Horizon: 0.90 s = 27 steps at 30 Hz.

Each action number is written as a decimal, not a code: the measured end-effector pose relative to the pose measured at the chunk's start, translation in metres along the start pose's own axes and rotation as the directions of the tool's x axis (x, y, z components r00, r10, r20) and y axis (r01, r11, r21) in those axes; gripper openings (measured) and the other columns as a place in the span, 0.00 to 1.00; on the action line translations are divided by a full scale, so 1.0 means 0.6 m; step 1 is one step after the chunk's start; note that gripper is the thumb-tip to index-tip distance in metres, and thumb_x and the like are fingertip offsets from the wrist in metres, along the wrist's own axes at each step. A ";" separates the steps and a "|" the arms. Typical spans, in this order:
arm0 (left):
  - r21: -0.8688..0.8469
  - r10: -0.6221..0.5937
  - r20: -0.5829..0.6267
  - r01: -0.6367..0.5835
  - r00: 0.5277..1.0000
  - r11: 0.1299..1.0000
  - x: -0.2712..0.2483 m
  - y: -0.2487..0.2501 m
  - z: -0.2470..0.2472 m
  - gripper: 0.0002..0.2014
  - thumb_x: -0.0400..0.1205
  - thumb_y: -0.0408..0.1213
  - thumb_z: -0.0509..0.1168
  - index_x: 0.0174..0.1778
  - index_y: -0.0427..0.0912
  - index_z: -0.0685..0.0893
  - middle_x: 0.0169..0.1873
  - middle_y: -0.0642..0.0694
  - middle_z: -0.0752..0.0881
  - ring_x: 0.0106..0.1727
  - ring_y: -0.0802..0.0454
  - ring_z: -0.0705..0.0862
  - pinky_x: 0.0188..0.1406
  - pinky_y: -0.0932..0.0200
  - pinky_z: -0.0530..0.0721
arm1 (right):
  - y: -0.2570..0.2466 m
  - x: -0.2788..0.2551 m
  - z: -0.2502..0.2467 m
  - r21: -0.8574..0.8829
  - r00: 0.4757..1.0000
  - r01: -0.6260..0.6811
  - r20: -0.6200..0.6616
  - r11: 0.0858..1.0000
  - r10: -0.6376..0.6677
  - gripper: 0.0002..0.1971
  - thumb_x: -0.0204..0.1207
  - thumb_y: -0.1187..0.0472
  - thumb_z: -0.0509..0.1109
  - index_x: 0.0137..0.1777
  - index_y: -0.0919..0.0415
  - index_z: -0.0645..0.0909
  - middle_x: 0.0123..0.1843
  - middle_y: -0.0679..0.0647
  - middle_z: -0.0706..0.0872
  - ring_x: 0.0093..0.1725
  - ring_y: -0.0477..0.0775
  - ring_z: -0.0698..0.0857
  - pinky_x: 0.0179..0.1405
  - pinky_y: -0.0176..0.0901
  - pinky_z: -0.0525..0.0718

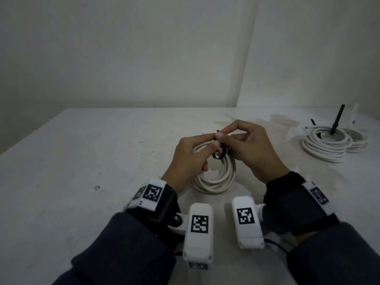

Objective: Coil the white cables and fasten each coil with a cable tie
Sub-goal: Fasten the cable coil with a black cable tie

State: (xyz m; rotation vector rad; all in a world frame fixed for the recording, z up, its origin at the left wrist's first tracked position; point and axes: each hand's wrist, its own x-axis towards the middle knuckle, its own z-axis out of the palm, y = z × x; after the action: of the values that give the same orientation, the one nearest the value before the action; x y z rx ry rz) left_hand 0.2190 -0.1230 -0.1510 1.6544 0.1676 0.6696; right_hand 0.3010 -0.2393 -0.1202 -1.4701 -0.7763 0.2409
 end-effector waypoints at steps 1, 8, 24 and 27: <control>-0.007 -0.004 -0.006 0.004 1.000 1.000 -0.001 -0.001 0.000 0.13 0.83 0.32 0.66 0.62 0.40 0.87 0.31 0.49 0.86 0.16 0.58 0.73 0.17 0.69 0.70 | -0.001 0.000 -0.001 -0.002 1.000 -0.011 0.013 1.000 0.011 0.04 0.75 0.67 0.74 0.44 0.69 0.83 0.28 0.66 0.86 0.19 0.46 0.80 0.20 0.28 0.72; -0.045 -0.084 -0.063 0.081 0.994 0.996 0.001 -0.004 -0.001 0.12 0.82 0.33 0.66 0.61 0.40 0.88 0.27 0.52 0.86 0.17 0.58 0.73 0.18 0.67 0.71 | -0.004 -0.002 -0.014 -0.020 0.982 -0.096 0.162 0.995 0.098 0.14 0.70 0.71 0.76 0.56 0.65 0.83 0.29 0.52 0.88 0.24 0.43 0.81 0.23 0.28 0.73; -0.041 -0.052 -0.048 0.050 0.998 0.998 0.000 -0.004 0.000 0.11 0.82 0.32 0.66 0.58 0.40 0.89 0.29 0.54 0.86 0.17 0.58 0.72 0.17 0.67 0.70 | -0.003 -0.002 -0.013 0.021 0.988 -0.097 0.126 0.995 0.093 0.08 0.69 0.70 0.77 0.46 0.61 0.87 0.32 0.57 0.90 0.33 0.51 0.89 0.32 0.36 0.83; -0.062 -0.070 -0.071 0.066 0.995 0.996 0.000 -0.004 -0.001 0.11 0.82 0.32 0.66 0.58 0.41 0.88 0.27 0.53 0.86 0.17 0.58 0.72 0.17 0.68 0.70 | -0.008 -0.003 -0.022 -0.032 0.972 -0.129 0.192 0.991 0.133 0.14 0.68 0.73 0.77 0.52 0.61 0.86 0.32 0.52 0.90 0.33 0.47 0.89 0.31 0.34 0.82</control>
State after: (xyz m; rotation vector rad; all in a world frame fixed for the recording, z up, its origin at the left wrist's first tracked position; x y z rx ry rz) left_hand 0.2191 -0.1222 -0.1533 1.5614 0.2539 0.6777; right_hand 0.3060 -0.2514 -0.1153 -1.5337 -0.8403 0.4844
